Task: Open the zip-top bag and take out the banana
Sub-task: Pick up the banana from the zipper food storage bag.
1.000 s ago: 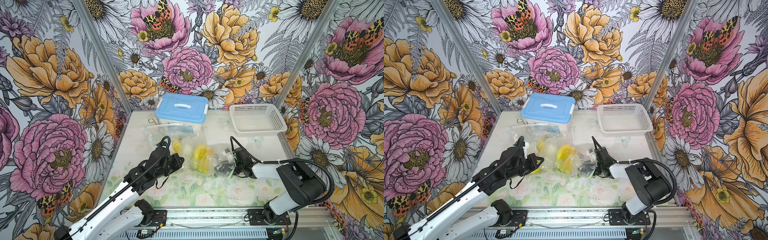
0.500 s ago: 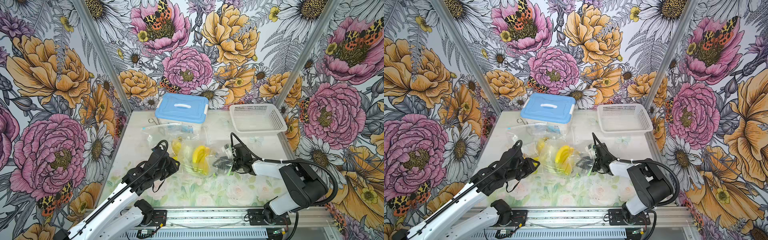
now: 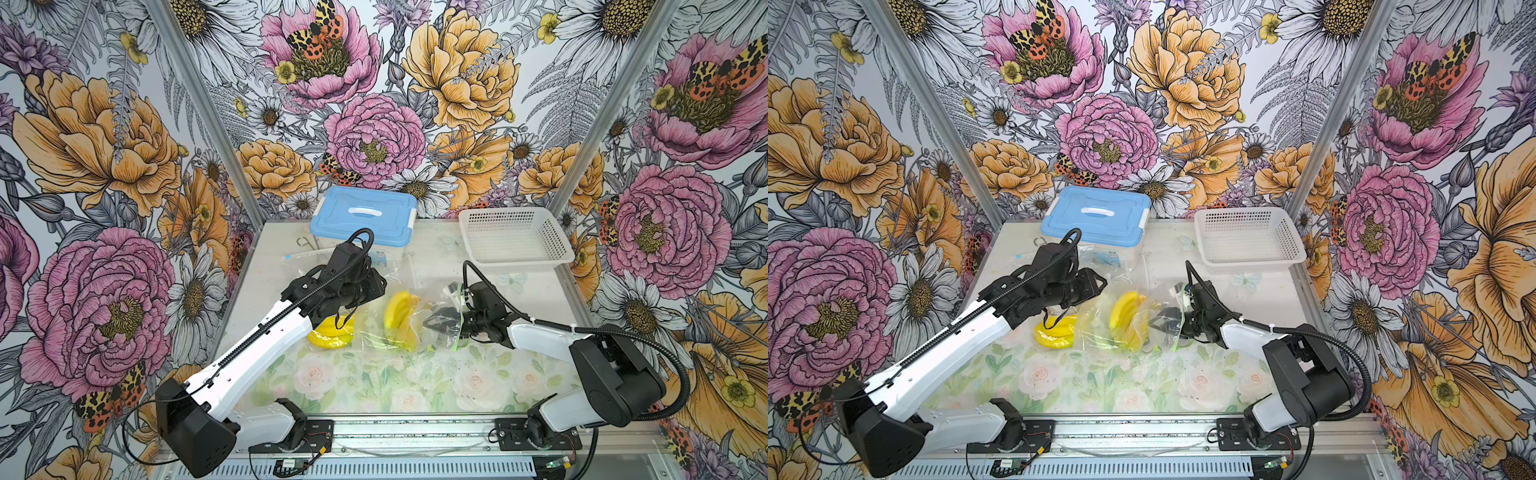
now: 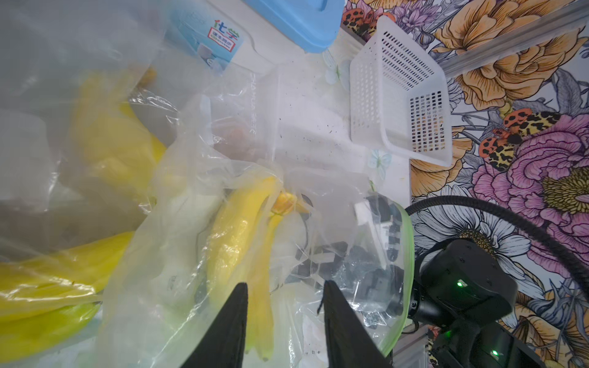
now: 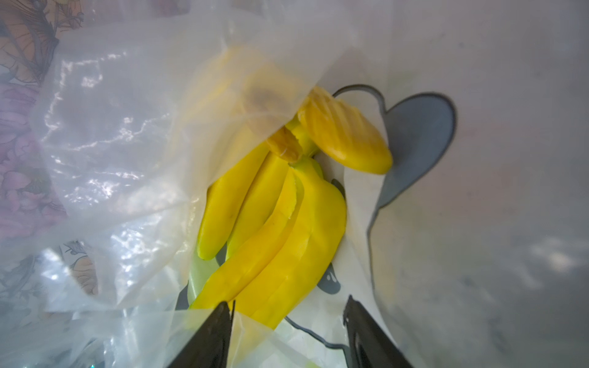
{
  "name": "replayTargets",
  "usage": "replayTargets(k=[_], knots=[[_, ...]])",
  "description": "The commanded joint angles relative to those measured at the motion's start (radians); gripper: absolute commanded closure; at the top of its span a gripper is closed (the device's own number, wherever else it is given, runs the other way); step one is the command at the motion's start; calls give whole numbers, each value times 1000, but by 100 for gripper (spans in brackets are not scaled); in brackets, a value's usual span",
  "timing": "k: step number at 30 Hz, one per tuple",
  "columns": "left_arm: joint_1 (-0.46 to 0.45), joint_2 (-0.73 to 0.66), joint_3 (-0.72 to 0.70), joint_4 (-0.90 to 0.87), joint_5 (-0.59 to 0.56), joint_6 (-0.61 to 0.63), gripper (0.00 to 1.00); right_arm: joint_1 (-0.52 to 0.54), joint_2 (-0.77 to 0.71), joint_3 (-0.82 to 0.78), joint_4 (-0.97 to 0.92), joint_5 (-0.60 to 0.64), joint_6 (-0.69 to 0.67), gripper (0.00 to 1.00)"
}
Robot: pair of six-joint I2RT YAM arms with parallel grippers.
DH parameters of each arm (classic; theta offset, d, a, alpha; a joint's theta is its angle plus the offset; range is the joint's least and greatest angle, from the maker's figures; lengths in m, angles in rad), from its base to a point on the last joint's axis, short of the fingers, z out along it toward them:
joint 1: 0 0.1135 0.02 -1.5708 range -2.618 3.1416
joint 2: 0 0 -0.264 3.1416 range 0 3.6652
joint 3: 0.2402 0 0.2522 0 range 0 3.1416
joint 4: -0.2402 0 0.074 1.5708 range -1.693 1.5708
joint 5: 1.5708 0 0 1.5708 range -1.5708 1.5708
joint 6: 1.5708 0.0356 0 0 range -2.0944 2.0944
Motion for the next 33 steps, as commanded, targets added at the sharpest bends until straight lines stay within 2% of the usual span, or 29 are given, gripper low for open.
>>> replayTargets(k=[1,17,27,33], knots=[[-27,32,-59,119,69,3,63,-3,-24,23,25,-28,1,40],[-61,86,-291,276,69,-45,68,50,146,117,56,-2,4,41],[-27,111,-407,343,92,-49,70,69,212,154,36,48,-2,37],[13,106,-441,357,121,-40,71,80,262,179,86,46,7,37]])
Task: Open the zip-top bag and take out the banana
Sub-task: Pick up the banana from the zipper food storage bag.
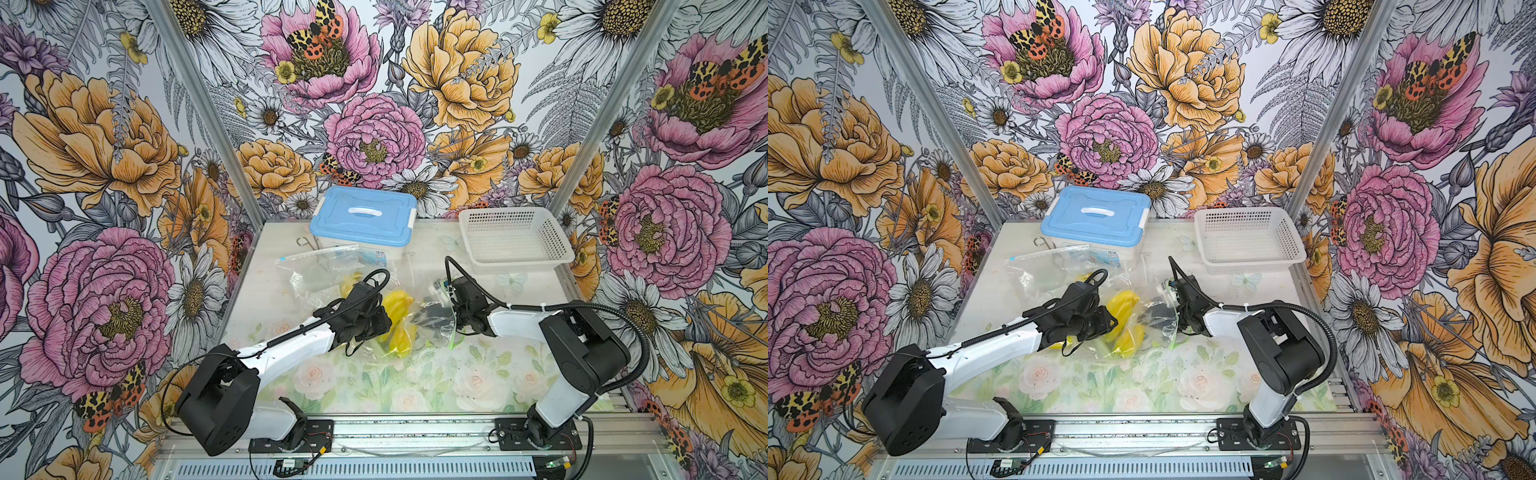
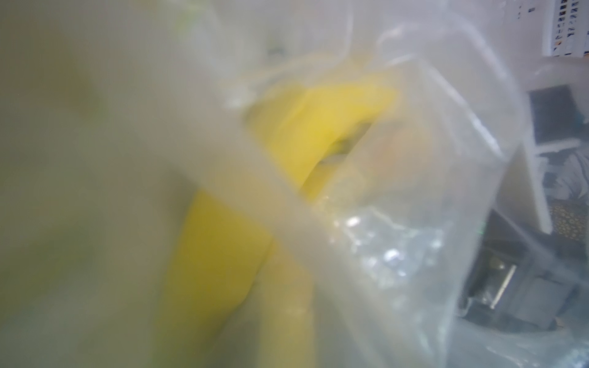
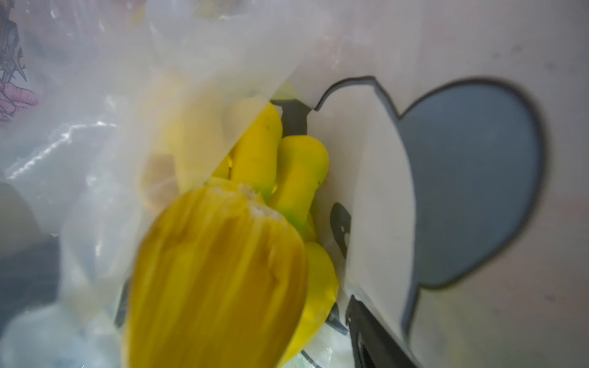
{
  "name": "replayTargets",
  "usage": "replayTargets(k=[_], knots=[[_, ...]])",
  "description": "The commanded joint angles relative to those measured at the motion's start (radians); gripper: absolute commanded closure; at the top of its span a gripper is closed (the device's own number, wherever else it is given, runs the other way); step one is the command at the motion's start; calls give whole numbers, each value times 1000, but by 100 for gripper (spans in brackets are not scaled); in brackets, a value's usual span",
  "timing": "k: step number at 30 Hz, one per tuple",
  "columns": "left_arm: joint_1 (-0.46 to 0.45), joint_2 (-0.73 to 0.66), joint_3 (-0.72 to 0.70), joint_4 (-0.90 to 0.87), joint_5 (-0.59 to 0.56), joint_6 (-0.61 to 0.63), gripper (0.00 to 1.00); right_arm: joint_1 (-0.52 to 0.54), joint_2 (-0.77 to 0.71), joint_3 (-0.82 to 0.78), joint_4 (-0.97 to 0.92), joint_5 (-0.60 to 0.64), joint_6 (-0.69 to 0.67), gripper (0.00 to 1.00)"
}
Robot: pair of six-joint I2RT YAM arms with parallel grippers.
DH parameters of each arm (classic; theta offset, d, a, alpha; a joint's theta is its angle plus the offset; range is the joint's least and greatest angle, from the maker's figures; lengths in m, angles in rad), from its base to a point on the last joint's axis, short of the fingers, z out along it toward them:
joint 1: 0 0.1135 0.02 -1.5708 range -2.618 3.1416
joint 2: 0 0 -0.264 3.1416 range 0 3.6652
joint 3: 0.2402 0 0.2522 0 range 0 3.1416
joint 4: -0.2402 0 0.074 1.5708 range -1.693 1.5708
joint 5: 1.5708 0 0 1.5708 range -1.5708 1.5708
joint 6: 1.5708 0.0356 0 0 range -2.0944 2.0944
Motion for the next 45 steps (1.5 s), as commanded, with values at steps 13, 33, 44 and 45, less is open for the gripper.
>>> replayTargets(k=[13,33,44,45], knots=[[50,30,-46,23,62,3,71,55,129,64,285,-4,85,38],[65,-6,-87,50,75,-13,72,67,127,108,180,84,29,79],[144,-131,-38,-16,55,-6,67,41,-72,11,32,116,-71,79],[157,-143,-34,-18,51,-2,67,35,-95,1,19,118,-78,79]])
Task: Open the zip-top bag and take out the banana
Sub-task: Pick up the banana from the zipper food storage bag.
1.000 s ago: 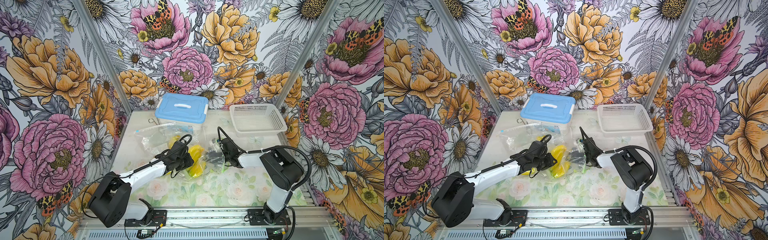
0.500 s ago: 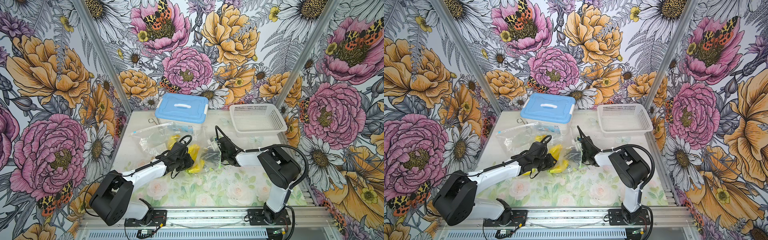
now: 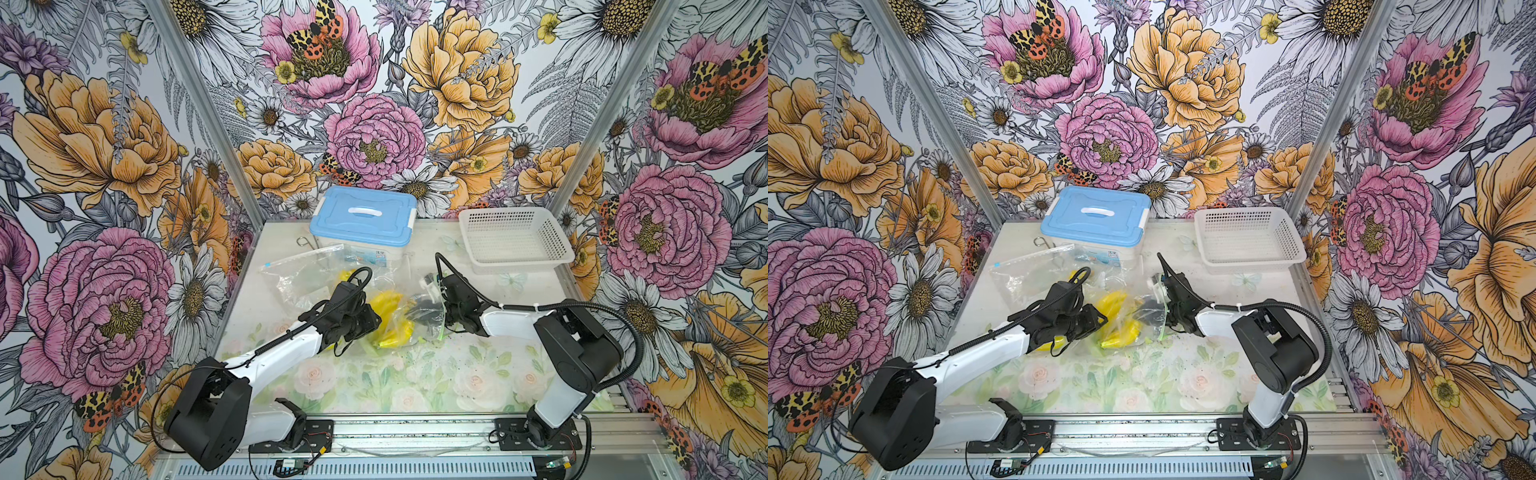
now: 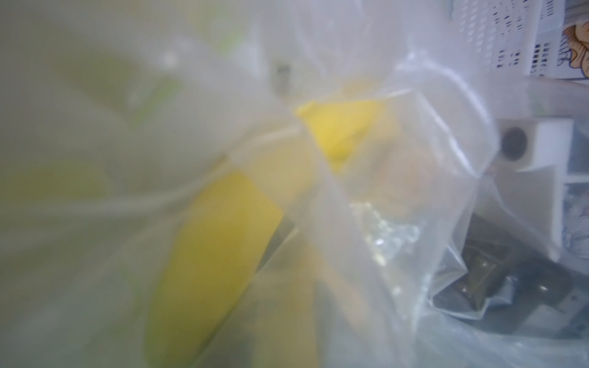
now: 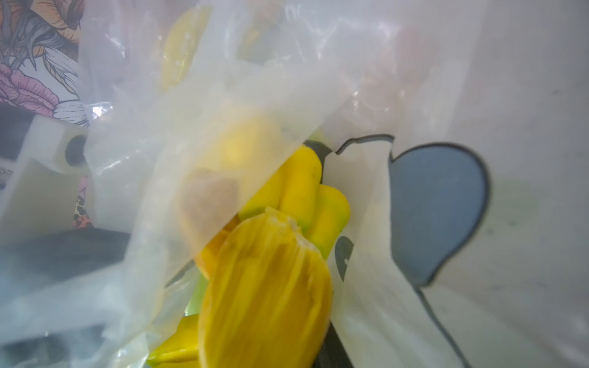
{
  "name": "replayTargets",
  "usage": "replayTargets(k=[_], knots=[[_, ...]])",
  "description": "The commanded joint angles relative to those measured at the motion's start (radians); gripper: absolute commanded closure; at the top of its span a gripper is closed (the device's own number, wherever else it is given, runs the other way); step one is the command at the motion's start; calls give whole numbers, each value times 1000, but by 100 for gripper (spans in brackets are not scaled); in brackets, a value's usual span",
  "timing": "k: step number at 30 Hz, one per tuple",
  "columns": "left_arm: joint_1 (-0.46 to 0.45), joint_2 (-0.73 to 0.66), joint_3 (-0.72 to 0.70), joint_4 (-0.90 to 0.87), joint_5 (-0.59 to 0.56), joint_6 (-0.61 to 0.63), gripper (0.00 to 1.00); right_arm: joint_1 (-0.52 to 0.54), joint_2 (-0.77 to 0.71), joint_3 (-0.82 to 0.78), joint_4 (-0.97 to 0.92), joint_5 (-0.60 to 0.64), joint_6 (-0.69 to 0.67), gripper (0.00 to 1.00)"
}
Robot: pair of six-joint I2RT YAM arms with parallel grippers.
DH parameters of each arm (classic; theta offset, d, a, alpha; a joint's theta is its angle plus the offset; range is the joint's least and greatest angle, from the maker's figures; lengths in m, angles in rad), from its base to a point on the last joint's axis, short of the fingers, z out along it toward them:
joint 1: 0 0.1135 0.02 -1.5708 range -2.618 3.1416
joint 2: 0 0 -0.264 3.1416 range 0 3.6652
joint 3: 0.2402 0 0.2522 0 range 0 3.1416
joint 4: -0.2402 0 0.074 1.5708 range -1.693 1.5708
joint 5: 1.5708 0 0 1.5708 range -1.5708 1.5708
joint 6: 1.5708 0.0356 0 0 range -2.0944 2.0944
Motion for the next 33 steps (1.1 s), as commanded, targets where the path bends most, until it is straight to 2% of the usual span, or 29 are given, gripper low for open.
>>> replayTargets(k=[1,6,12,17,25,33], knots=[[44,-48,32,-32,-12,3,66,-22,-84,-33,-52,15,-52,79],[95,-38,41,-17,-1,22,63,-61,-164,-60,-142,18,-90,79],[100,-6,62,-7,-13,33,63,-108,-277,-85,-238,58,-111,79],[105,-52,51,-8,-69,30,62,-135,-352,-101,-312,109,-114,79],[127,-87,49,-15,-81,29,57,-154,-399,-106,-353,122,-123,79],[126,-106,10,-49,-130,-11,58,-189,-539,-123,-476,305,-108,79]])
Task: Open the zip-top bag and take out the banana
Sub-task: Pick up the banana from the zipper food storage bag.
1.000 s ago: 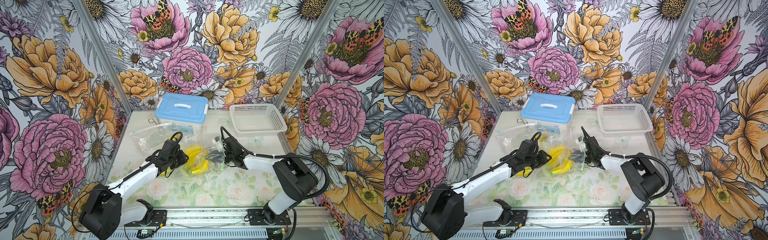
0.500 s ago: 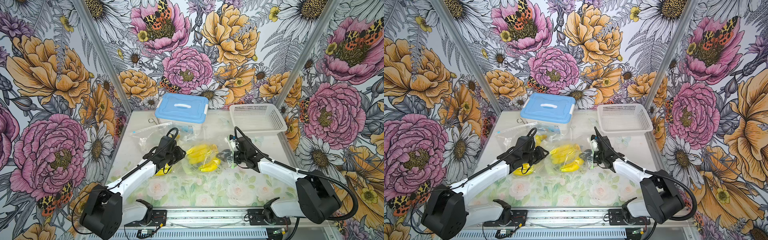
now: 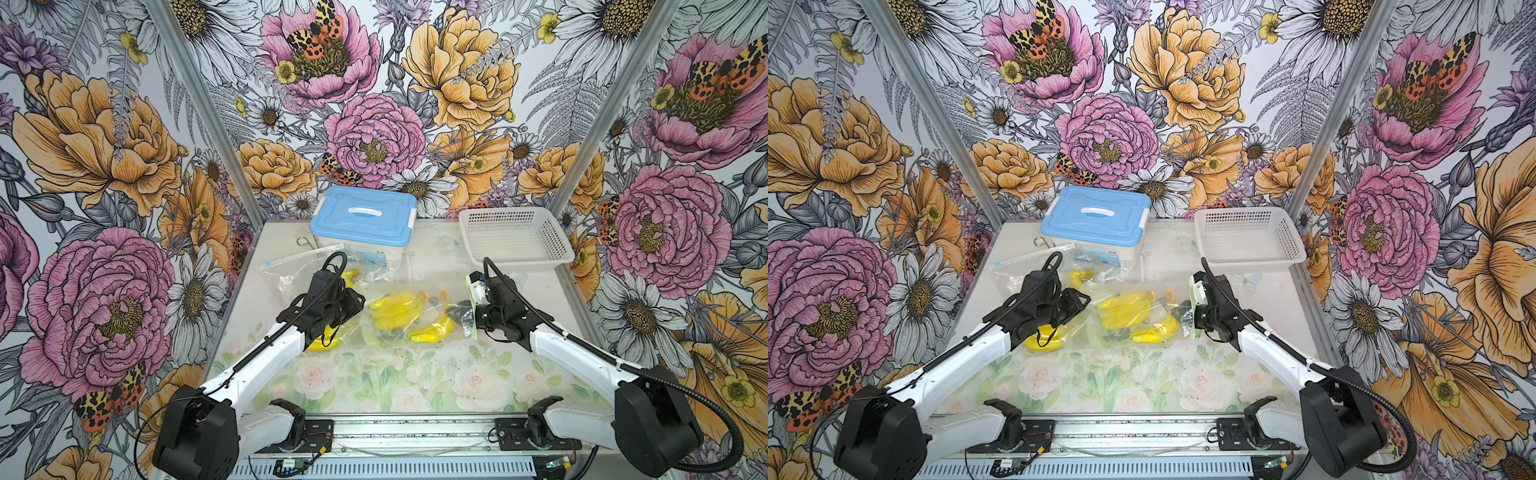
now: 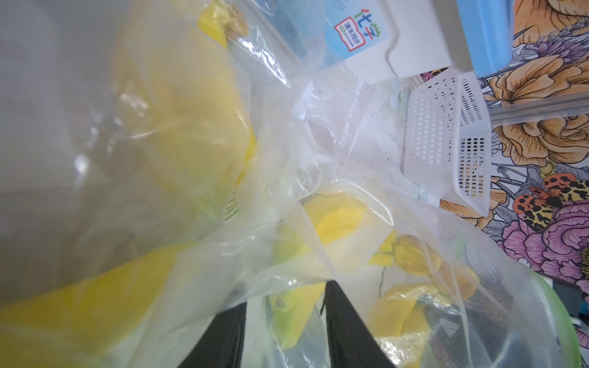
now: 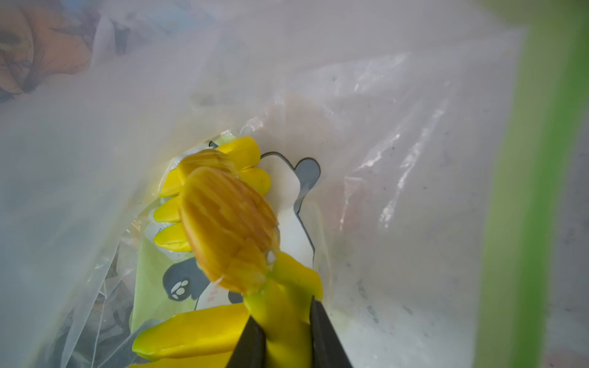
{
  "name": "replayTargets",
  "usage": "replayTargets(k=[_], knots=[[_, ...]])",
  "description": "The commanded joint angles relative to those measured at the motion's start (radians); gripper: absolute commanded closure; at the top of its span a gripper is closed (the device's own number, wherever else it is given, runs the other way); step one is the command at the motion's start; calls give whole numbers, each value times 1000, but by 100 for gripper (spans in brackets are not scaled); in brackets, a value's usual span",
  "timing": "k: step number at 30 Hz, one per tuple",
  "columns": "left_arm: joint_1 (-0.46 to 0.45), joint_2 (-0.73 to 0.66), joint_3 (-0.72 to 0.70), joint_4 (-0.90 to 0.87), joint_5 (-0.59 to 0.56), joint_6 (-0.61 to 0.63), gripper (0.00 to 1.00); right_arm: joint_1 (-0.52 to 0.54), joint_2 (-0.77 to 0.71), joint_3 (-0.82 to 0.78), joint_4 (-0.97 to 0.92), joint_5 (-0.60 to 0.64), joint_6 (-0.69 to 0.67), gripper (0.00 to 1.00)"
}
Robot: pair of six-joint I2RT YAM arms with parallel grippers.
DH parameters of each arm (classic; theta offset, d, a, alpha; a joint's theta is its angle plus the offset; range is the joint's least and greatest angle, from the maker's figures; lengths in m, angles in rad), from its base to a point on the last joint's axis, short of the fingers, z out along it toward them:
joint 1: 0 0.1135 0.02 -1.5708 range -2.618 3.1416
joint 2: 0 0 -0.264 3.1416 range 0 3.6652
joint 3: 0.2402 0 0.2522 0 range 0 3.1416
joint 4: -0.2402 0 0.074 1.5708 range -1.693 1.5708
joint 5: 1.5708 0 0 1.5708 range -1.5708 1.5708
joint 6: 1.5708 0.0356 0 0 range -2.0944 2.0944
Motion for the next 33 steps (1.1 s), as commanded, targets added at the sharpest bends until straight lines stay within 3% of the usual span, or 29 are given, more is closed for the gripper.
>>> replayTargets(k=[1,7,14,18,25,33], knots=[[-8,-25,-37,-30,-84,-30,58,-24,-78,-9,-59,117,-4,79],[-36,-57,-81,-48,-149,-78,59,-73,-164,6,-145,202,-27,79],[-33,-84,-99,-55,-162,-84,59,-134,-196,32,-194,249,-67,78],[-28,-86,-100,-56,-153,-84,59,-195,-200,92,-206,337,-116,77],[-22,-78,-93,-56,-132,-71,59,-382,-24,335,-200,390,-232,76],[-16,-92,-100,-56,-117,-70,59,-473,233,626,-160,374,-250,76]])
